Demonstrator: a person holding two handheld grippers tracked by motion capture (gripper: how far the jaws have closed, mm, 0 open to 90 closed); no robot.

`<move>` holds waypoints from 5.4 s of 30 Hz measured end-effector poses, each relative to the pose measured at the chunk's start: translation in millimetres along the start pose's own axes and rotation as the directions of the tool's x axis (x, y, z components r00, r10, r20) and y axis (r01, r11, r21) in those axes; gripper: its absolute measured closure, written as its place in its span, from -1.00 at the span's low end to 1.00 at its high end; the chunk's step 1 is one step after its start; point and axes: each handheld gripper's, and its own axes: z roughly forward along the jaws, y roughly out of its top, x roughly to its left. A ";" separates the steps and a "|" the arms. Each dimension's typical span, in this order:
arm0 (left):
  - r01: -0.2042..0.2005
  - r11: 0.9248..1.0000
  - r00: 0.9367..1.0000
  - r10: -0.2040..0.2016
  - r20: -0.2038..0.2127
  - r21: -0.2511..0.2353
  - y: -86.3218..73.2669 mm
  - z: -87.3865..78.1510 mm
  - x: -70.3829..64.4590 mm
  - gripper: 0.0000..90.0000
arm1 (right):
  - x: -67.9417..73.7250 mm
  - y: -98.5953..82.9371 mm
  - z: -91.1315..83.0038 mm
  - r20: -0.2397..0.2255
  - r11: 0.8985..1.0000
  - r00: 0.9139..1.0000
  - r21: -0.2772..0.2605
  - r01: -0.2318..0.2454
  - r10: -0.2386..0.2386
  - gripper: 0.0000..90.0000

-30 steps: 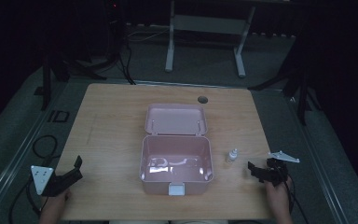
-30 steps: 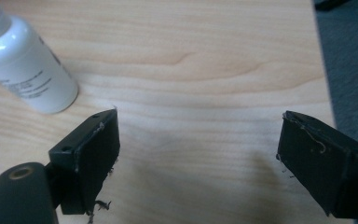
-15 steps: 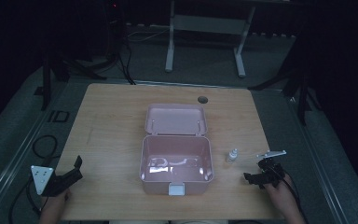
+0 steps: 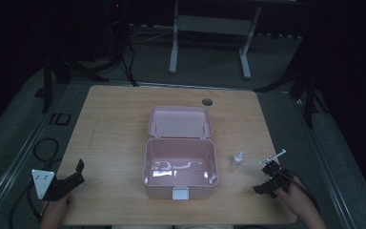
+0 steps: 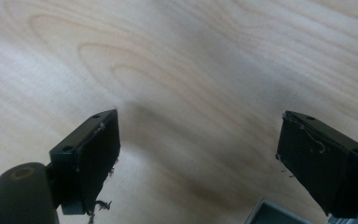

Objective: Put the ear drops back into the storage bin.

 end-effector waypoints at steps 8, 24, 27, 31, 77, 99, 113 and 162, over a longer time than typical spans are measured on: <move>0.000 1.000 1.000 0.000 -0.001 0.000 0.0 0.0 -0.1 -0.99 | 1.7 -1.5 -2.6 -0.020 0.994 0.999 0.102 0.047 -0.045 -0.70; 0.000 1.000 1.000 0.000 -0.002 -0.002 -0.1 -0.2 -0.1 -0.99 | 5.0 7.2 -2.4 -0.064 0.961 0.994 0.258 0.099 -0.085 -0.72; 0.001 1.000 1.000 -0.001 -0.002 -0.001 -0.1 -0.1 0.0 -0.99 | 3.1 11.5 0.0 -0.062 0.964 0.995 0.252 0.090 -0.077 -0.72; 0.003 1.000 1.000 -0.003 -0.001 -0.001 0.0 0.0 0.0 -0.99 | 3.6 15.9 -0.5 -0.057 0.967 0.994 0.233 0.101 -0.090 -0.73; 0.001 1.000 1.000 -0.001 0.008 0.002 0.2 0.3 0.3 -0.99 | 18.7 142.9 13.4 -0.083 0.961 0.990 0.243 0.129 -0.112 -0.07; -0.004 1.000 1.000 0.004 0.007 0.003 0.1 0.3 0.1 -0.99 | 35.6 141.5 11.1 -0.100 0.893 0.933 0.272 0.360 -0.346 0.32; -0.005 1.000 1.000 0.005 0.005 0.004 0.1 0.4 -0.1 -0.99 | 50.2 122.1 -6.4 -0.168 0.748 0.790 0.254 0.613 -0.590 0.32; -0.005 1.000 1.000 0.005 0.001 0.007 0.3 0.7 -0.3 -0.99 | 106.4 107.3 -90.9 -0.140 0.494 0.533 0.237 0.836 -0.835 0.32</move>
